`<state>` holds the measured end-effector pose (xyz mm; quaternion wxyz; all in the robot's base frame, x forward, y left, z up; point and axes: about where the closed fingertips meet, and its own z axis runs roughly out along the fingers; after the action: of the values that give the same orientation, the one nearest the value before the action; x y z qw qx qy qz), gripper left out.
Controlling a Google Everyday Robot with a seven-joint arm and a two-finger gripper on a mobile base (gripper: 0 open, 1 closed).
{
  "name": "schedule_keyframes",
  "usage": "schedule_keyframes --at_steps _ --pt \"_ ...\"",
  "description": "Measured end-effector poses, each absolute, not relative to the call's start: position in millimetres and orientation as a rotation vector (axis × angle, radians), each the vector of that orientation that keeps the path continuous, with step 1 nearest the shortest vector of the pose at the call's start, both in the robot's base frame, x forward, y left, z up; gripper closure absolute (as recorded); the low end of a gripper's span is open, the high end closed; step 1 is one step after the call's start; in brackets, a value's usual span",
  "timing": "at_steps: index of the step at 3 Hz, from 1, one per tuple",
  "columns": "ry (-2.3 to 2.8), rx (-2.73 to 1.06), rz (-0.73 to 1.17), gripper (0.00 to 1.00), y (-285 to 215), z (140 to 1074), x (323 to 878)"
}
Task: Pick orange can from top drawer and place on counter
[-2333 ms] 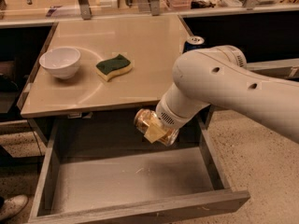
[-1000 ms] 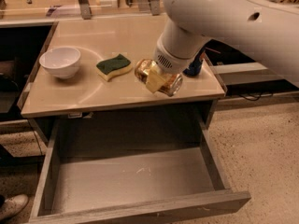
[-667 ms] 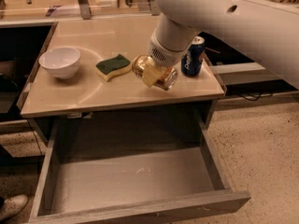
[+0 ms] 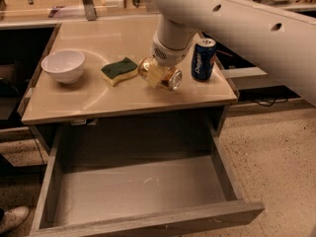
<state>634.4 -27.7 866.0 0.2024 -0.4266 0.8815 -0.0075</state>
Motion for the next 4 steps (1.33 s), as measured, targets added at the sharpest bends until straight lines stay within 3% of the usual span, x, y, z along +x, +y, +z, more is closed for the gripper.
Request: schedule_keyframes --at_steps 3,4 --pt "2.573 -1.129 -0.041 1.0 -38 834 676" --pt "2.574 -1.129 -0.041 0.82 -39 834 677"
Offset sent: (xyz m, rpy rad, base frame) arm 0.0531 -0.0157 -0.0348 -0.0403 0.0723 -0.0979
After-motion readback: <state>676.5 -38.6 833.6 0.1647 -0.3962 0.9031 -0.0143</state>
